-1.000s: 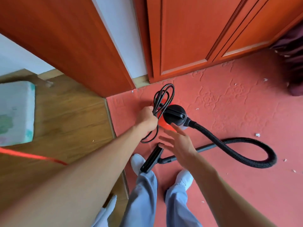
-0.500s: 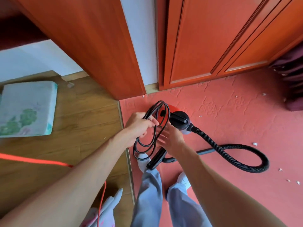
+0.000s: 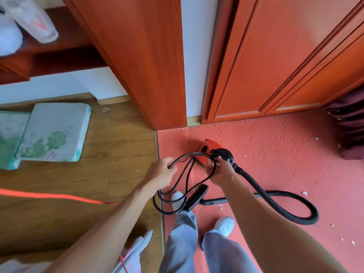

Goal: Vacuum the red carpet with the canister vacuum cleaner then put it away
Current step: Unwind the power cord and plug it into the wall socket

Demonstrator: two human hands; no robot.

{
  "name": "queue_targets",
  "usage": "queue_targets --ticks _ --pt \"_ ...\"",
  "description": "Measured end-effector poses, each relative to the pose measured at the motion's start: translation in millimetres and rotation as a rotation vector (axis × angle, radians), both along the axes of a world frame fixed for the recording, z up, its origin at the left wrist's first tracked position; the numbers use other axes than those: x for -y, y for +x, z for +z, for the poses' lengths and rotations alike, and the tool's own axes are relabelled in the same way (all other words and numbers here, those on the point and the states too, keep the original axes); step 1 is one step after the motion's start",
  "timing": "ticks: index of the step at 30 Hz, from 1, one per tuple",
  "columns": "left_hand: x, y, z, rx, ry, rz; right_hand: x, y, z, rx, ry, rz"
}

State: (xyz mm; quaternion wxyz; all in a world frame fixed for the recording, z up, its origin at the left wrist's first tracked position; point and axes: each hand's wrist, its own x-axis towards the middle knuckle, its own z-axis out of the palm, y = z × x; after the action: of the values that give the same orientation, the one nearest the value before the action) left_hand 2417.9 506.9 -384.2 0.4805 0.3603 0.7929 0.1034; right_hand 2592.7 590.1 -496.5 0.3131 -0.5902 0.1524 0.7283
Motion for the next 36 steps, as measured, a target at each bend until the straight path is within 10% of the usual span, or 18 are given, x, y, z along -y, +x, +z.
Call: queue_targets --ticks 16,21,27,36 --pt "-46.2 9.6 83.4 0.147 0.251 -0.064 -24.4 24.6 125.9 -0.455 0.193 0.166" --pt "-83.8 15.0 148.0 0.150 0.470 0.001 -32.4 55.7 140.5 -0.249 0.216 0.128" --pt "-123.0 15.1 218.6 -0.293 0.422 -0.500 -44.1 96.9 144.7 -0.007 0.196 0.023" --pt "-145.2 46.0 323.4 -0.305 0.555 -0.548 -50.6 137.0 183.8 0.569 0.406 0.372"
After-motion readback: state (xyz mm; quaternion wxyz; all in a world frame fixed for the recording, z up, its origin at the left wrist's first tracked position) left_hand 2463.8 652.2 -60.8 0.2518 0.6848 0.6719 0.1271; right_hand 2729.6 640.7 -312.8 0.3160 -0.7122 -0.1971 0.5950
